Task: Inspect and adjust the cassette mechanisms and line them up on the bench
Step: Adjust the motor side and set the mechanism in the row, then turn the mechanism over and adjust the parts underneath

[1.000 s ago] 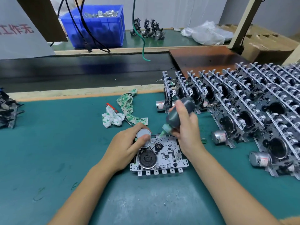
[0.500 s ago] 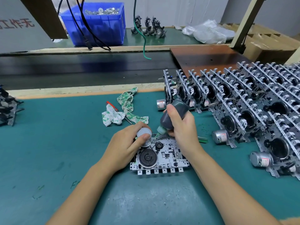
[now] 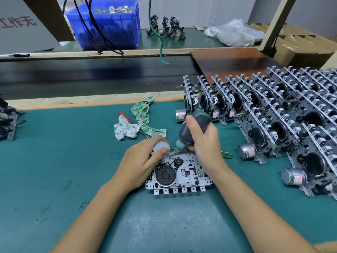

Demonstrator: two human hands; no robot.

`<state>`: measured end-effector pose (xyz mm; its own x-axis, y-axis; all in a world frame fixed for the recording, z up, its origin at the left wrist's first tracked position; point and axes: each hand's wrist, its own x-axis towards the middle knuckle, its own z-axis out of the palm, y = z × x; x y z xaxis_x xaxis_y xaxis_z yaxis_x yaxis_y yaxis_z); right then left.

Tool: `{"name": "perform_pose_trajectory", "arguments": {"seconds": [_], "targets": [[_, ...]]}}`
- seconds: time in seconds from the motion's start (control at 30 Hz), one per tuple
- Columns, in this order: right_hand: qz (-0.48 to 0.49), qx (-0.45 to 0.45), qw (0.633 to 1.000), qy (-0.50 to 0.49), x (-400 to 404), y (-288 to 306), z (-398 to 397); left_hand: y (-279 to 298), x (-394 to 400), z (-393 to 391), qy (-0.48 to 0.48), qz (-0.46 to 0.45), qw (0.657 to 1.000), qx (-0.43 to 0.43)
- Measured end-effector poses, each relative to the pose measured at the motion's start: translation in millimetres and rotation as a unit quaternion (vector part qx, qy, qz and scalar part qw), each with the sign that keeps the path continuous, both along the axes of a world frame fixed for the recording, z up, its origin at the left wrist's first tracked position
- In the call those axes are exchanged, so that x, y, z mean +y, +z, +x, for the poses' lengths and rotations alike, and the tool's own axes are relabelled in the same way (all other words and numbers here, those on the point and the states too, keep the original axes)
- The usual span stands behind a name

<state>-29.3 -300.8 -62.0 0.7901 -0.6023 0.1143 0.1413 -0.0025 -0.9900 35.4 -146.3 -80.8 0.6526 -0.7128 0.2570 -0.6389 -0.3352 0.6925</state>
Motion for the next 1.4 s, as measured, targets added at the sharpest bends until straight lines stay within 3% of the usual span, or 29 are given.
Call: {"name": "perform_pose_trajectory", "arguments": {"seconds": [0.37,0.47,0.57,0.7,0.8,0.9,0.97,1.1,1.4], "targets": [[0.054,-0.008,0.998,-0.02,1,4,-3,-1,0,1,0.003,-0.015,1.0,-0.006],[0.128,-0.026,0.991,-0.018,-6,9,-4,0,2,3,0.044,-0.033,0.998,-0.004],[0.232,-0.058,0.971,-0.01,-15,12,-5,3,3,9,0.146,-0.054,0.988,-0.022],[0.266,-0.071,0.961,-0.027,-17,12,-4,3,14,28,0.272,0.01,0.949,-0.162],[0.244,-0.05,0.968,-0.015,-12,13,-3,0,21,37,0.244,0.139,0.943,-0.178],[0.243,-0.04,0.969,0.005,-9,14,-4,0,19,36,0.256,0.13,0.943,-0.168],[0.234,-0.05,0.971,0.021,-9,15,-5,7,17,32,0.275,0.018,0.953,-0.126],[0.196,-0.068,0.976,0.069,-8,16,-6,19,12,23,0.249,-0.22,0.941,0.063],[0.104,-0.055,0.988,0.103,-1,10,-6,23,4,15,0.159,-0.316,0.881,0.313]]}}
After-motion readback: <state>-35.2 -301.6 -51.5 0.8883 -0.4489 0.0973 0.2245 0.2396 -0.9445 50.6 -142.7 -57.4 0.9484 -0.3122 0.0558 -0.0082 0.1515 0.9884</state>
